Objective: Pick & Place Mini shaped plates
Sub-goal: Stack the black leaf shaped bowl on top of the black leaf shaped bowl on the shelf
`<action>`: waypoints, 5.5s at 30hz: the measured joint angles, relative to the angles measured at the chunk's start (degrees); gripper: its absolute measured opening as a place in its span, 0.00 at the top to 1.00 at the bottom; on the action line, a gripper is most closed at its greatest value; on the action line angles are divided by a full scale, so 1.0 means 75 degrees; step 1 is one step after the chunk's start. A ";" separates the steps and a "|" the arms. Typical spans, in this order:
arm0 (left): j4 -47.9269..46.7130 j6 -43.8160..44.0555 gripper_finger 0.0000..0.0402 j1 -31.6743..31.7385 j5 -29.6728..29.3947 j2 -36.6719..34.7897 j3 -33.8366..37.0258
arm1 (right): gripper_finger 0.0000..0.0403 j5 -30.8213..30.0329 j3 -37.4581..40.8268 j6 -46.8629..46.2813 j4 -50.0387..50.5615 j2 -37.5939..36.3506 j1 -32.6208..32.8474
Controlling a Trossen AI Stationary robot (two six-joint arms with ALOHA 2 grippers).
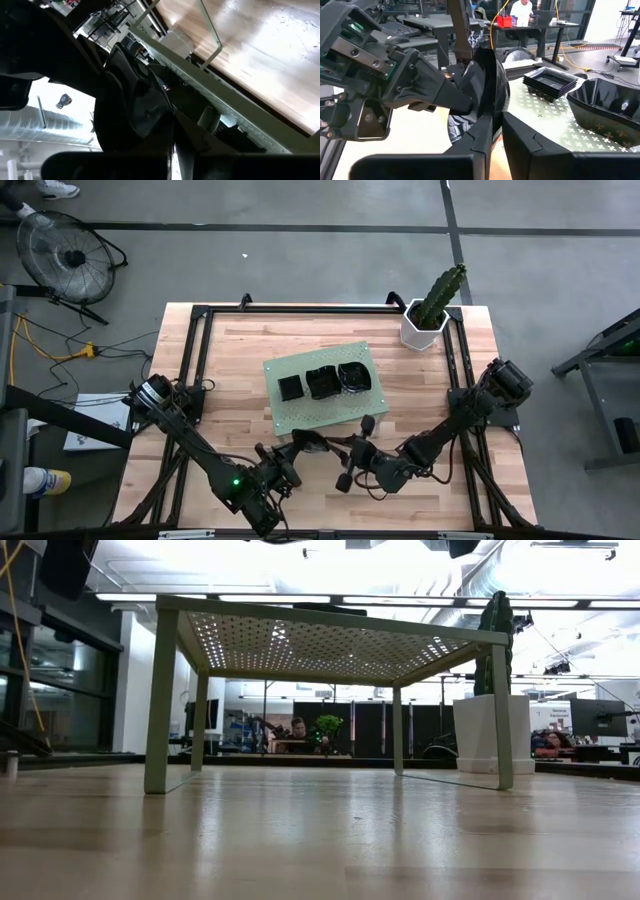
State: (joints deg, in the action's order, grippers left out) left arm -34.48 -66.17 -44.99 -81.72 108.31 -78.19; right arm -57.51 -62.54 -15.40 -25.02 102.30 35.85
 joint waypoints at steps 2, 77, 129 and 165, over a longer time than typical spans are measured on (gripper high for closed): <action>0.0003 0.0000 1.00 0.0000 0.0067 0.0000 0.0000 | 0.92 0.0002 0.0000 0.0032 0.0003 0.0000 -0.0010; -0.6701 1.5567 1.00 -0.2646 0.0549 -0.4870 0.2780 | 1.00 -0.0721 0.0006 -0.1550 0.4124 -0.1524 0.0507; 0.5391 0.4251 1.00 -0.0981 0.7602 -0.9705 0.6857 | 1.00 -0.0312 0.0006 -0.1310 0.3872 -0.1571 0.0426; 0.4461 0.5820 1.00 0.2715 0.9386 -1.4388 0.9696 | 1.00 -0.0273 0.0003 -0.0674 0.3541 -0.1932 0.0406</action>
State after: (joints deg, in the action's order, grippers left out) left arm -1.02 -22.52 -24.63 -11.32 0.41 -5.47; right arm -59.56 -62.52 -20.45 1.54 87.81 38.89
